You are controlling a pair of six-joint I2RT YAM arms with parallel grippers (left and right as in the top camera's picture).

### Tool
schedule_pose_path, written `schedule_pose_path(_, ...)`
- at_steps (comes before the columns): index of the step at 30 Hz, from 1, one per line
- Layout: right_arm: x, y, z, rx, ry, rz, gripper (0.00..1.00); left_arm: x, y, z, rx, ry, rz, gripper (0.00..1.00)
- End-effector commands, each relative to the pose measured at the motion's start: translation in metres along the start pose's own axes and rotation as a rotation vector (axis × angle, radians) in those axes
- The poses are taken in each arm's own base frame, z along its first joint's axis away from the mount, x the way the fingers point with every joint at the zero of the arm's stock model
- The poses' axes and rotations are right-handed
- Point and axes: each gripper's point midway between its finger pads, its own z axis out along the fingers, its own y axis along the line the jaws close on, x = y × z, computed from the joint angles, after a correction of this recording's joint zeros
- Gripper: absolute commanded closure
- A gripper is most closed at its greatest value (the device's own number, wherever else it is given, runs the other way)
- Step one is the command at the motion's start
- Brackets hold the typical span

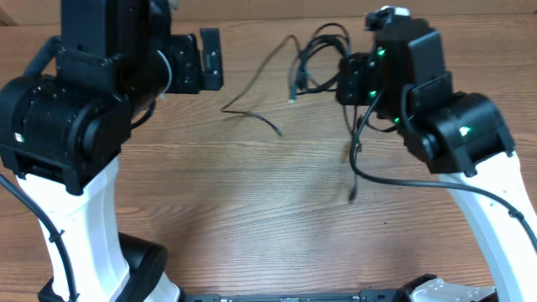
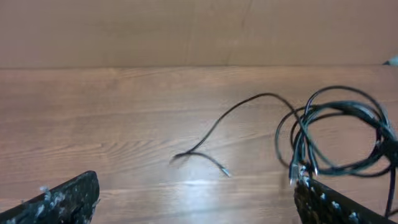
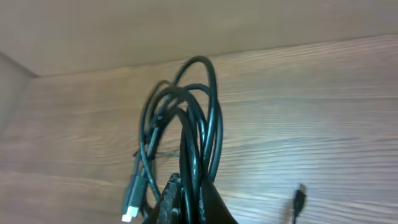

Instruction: Untangle cables

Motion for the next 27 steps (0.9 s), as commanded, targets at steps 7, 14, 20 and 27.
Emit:
schedule_pose_path(7,-0.029,0.018,-0.04,-0.087,-0.075,-0.127,0.96,0.035,-0.067,0.067,0.411,0.242,0.222,0.0)
schedule_pose_path(14,-0.041,0.02,-0.078,-0.096,-0.106,-0.153,0.96,0.055,-0.127,0.081,0.903,0.23,0.496,0.0)
schedule_pose_path(20,-0.041,0.019,-0.086,-0.094,-0.104,-0.171,0.96,0.06,-0.138,0.076,1.048,0.164,0.615,0.01)
schedule_pose_path(27,-0.04,0.018,-0.086,-0.086,-0.103,-0.171,0.96,0.057,-0.151,0.056,1.183,0.075,0.661,0.01)
